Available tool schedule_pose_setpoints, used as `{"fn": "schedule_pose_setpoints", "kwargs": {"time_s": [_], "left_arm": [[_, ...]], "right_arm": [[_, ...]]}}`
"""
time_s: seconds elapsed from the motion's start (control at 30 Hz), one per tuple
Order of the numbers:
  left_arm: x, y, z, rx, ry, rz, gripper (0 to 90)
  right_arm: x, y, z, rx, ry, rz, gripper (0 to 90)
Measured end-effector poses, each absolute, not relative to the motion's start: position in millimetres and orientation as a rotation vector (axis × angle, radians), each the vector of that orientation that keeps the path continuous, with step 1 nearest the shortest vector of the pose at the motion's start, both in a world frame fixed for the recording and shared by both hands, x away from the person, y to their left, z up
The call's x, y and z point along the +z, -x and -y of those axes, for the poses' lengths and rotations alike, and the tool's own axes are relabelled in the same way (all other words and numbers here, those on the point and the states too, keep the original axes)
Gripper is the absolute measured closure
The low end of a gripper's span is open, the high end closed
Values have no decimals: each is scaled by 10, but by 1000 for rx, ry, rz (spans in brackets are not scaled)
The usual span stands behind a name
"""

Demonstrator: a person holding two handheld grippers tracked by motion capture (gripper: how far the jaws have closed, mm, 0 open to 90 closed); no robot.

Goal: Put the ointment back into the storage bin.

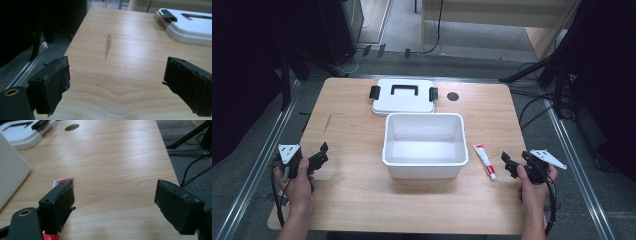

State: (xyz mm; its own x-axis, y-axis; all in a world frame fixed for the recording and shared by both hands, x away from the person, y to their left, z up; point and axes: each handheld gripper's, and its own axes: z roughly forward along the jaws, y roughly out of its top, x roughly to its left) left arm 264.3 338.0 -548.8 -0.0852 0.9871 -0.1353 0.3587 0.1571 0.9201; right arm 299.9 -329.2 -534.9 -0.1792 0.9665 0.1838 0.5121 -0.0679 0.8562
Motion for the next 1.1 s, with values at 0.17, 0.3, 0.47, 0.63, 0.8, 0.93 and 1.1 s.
{"fn": "schedule_pose_setpoints", "kwargs": {"time_s": [0.17,0.3,0.47,0.63,0.8,0.93,1.1], "left_arm": [[-5480,-2634,-3405,937,-1325,-1598,75],[-5476,-2636,-3377,934,-1317,-1592,75],[-5486,-2655,-3356,921,-1306,-1583,75],[-5501,-2668,-3360,905,-1310,-1577,132],[-5502,-2671,-3368,887,-1312,-1579,139],[-5510,-2699,-3379,765,-1362,-1572,9],[-5505,-2703,-3331,781,-1409,-1568,0]], "right_arm": [[-5220,-3008,3235,1235,-1584,-1771,170],[-5097,-2992,3167,1151,-1578,-1873,170],[-4890,-2960,3142,1074,-1605,-1951,176],[-4780,-3048,3114,899,-1687,-2042,177],[-4681,-3158,2925,705,-1633,-2260,174],[-4663,-3272,2739,496,-1585,-2419,164],[-4660,-3390,2540,373,-1576,-2537,170]]}}
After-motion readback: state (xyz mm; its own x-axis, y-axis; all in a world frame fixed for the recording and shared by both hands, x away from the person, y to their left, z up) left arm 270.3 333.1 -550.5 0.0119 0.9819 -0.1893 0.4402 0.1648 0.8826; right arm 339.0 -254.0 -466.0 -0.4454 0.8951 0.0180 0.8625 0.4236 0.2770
